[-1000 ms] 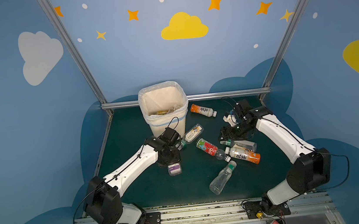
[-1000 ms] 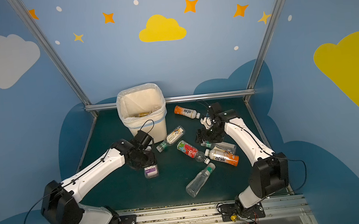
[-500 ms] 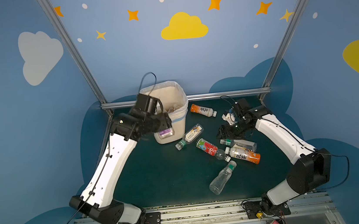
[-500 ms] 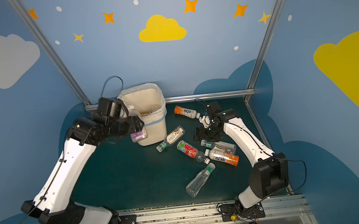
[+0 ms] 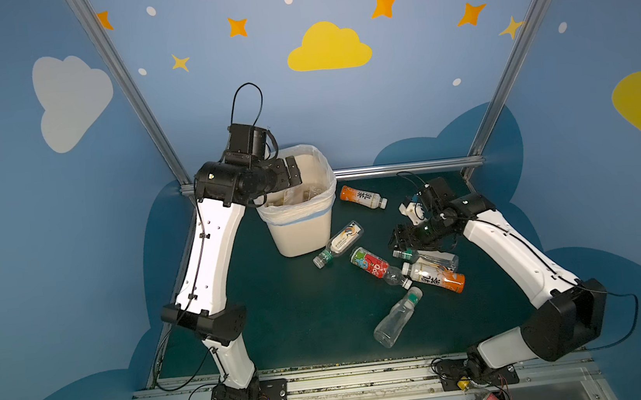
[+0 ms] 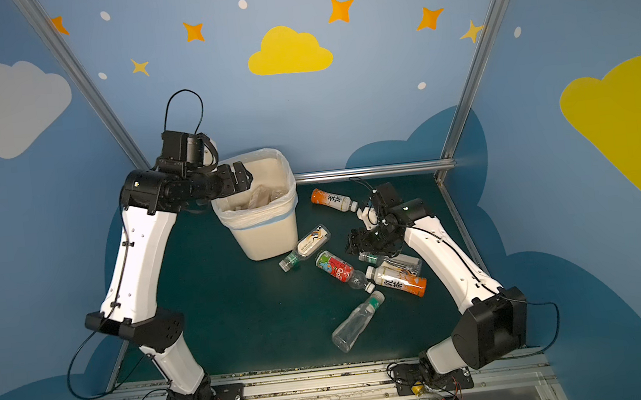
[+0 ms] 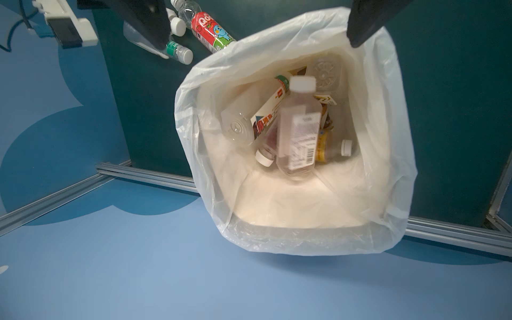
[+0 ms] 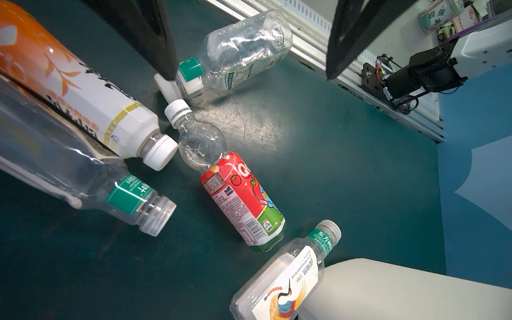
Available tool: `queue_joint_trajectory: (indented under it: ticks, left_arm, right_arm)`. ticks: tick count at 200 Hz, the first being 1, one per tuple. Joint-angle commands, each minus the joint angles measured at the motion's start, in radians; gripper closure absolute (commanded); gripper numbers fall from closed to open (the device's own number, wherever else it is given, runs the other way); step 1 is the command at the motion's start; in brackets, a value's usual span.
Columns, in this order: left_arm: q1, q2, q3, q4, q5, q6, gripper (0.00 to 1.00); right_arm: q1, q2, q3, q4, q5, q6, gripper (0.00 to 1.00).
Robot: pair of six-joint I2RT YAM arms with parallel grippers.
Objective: Throw the plastic bottles in the bin
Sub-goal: Throw the plastic bottle into the trash bin.
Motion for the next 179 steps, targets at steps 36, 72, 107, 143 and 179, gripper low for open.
queue_joint_trajectory:
  ticks: [36, 72, 107, 143, 179]
  left_arm:
    - [-0.005, -0.381, -0.494, 0.188, 0.013, -0.059, 0.0]
    - [-0.036, -0.547, -0.773, 0.257, -0.009, -0.094, 0.0]
    - [-0.157, -0.575, -0.891, 0.247, -0.11, -0.09, 0.0]
    - [-0.248, -0.61, -1.089, 0.368, -0.155, -0.174, 0.0]
    - [-0.277, -0.663, -1.28, 0.5, -0.175, -0.279, 0.0]
  right_arm:
    - [0.005, 0.02, -0.009, -0.031, 0.014, -0.008, 0.15]
    - [0.008, -0.002, -0.045, -0.045, 0.037, 0.014, 0.16]
    - [0.007, -0.041, -0.115, -0.054, 0.083, 0.07, 0.16]
    - [0.008, -0.1, -0.225, -0.055, 0.061, 0.15, 0.18]
    - [0.017, -0.219, -0.389, -0.027, -0.005, 0.242, 0.18]
